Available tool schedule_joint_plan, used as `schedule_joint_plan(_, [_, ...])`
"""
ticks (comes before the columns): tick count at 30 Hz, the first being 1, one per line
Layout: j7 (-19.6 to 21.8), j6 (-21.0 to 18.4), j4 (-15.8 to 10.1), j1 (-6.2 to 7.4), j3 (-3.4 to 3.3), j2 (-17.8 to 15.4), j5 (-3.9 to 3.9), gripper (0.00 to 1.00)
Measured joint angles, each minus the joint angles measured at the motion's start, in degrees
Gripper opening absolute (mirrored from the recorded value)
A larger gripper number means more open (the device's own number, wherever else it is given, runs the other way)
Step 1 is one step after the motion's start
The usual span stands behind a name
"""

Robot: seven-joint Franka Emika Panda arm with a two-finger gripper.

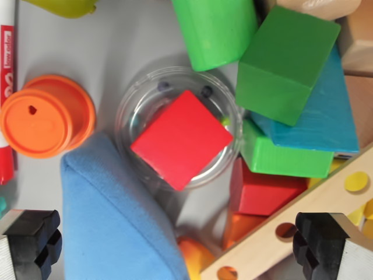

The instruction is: Pick an object from the bin

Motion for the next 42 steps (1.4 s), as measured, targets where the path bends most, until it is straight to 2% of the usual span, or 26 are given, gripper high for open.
schedule_joint_plan(8, [0.2, 3.8, 0.4, -0.09, -0.03, 4.3, 0.02, 1.0])
schedule_joint_plan(18, [0.2, 7.2, 1.5, -0.26, -0.07, 8.0, 0.03, 1.0])
schedule_joint_plan(31, [0.3, 8.0, 2.4, -0.24, -0.05, 8.6, 0.04, 1.0])
schedule_joint_plan(32, [0.3, 8.0, 2.4, -0.24, -0.05, 8.6, 0.04, 0.0])
schedule_joint_plan(42, [0.3, 8.0, 2.4, -0.24, -0.05, 8.6, 0.04, 0.0])
